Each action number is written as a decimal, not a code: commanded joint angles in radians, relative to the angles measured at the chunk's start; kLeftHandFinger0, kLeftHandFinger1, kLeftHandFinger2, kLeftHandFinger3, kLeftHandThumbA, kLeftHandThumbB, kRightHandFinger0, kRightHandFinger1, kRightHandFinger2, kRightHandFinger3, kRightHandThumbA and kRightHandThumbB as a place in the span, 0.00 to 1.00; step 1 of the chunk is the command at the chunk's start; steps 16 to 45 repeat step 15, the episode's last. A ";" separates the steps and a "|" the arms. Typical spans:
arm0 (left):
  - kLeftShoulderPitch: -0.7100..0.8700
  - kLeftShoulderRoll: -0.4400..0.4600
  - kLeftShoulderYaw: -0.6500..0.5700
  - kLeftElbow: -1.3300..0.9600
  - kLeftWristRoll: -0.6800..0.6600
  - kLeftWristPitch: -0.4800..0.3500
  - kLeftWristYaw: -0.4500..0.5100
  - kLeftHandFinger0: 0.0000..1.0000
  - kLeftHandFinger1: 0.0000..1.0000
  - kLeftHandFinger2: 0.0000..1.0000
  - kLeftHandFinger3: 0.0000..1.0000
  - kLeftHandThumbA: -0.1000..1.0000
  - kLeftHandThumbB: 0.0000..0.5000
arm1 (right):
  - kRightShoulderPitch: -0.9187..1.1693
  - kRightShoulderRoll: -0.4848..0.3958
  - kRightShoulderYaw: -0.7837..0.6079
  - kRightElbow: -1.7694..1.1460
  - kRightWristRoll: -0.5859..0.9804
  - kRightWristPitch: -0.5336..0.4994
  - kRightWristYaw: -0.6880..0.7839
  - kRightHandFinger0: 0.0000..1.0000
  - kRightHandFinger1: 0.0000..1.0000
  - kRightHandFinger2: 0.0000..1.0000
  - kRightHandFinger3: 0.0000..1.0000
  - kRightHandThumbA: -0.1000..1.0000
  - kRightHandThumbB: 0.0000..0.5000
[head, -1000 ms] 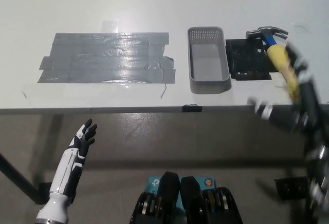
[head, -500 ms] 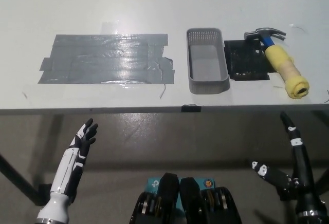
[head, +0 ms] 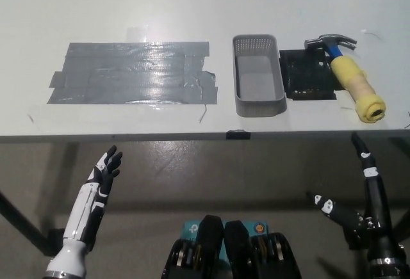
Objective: The robot picks the hammer with right hand and hits the black area on the desk and places it back.
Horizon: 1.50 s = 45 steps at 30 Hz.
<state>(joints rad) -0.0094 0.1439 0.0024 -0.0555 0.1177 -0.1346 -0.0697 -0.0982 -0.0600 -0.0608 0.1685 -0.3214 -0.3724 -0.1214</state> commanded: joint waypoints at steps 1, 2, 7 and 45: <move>-0.016 0.004 -0.001 -0.022 0.007 -0.031 0.011 1.00 1.00 1.00 1.00 1.00 0.06 | -0.020 -0.005 0.004 -0.022 0.014 -0.037 -0.026 1.00 1.00 1.00 1.00 0.95 0.52; -0.016 0.005 -0.001 -0.022 0.008 -0.031 0.011 1.00 1.00 1.00 1.00 1.00 0.05 | -0.021 -0.005 0.004 -0.022 0.018 -0.035 -0.024 1.00 1.00 1.00 1.00 0.95 0.51; -0.017 0.007 -0.001 -0.022 0.013 -0.027 0.011 1.00 1.00 1.00 1.00 1.00 0.05 | -0.023 -0.007 0.009 -0.027 0.031 -0.025 -0.011 1.00 1.00 1.00 1.00 0.93 0.50; -0.016 0.001 0.002 -0.026 0.004 -0.024 0.012 1.00 1.00 1.00 1.00 1.00 0.01 | -0.027 -0.012 0.012 -0.027 0.015 -0.024 -0.021 1.00 1.00 1.00 1.00 0.92 0.48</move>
